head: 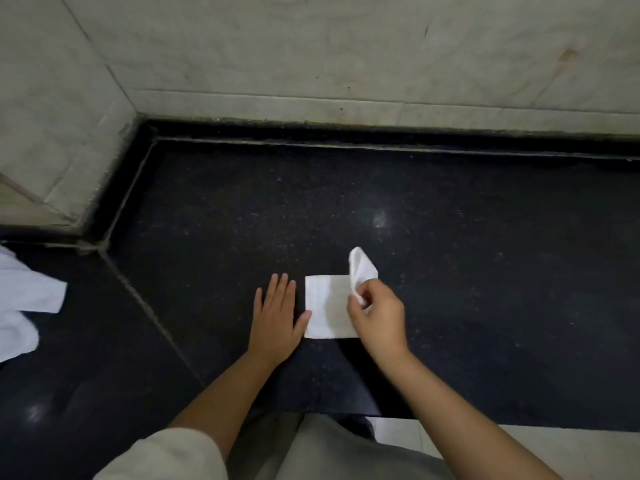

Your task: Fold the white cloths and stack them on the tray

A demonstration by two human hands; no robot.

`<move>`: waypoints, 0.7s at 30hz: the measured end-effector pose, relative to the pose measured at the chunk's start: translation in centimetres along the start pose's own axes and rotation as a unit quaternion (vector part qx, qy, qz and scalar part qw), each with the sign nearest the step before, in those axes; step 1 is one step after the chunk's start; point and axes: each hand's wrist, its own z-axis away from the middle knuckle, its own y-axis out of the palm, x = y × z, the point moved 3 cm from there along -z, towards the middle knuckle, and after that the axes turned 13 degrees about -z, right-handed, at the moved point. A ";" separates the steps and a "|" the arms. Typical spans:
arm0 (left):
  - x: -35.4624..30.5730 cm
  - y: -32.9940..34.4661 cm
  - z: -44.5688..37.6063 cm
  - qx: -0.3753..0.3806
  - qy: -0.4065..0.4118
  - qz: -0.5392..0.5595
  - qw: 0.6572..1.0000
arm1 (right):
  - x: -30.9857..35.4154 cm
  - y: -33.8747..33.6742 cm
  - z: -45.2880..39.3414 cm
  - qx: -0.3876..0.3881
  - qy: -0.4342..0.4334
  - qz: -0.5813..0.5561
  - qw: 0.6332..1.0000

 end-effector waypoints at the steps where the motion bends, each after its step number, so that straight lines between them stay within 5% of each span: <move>1: 1.2 0.1 0.7 -0.013 -0.010 -0.001 1.000 | -0.1 1.6 0.4 0.025 -0.022 0.017 0.999; 8: 6.0 1.3 5.5 -0.007 -0.087 0.014 0.996 | -2.9 7.4 2.2 0.166 -0.105 0.211 0.958; 13: 5.4 1.9 5.8 -0.061 -0.065 0.033 0.995 | -3.1 6.4 2.1 0.257 -0.104 0.233 0.932; 17: 2.4 1.3 4.9 -0.185 0.033 0.039 0.981 | -3.6 2.3 2.0 0.221 -0.191 0.284 0.913; 21: -1.7 0.9 3.9 -0.251 0.176 0.066 0.950 | -5.4 -0.3 2.0 0.225 -0.173 0.374 0.883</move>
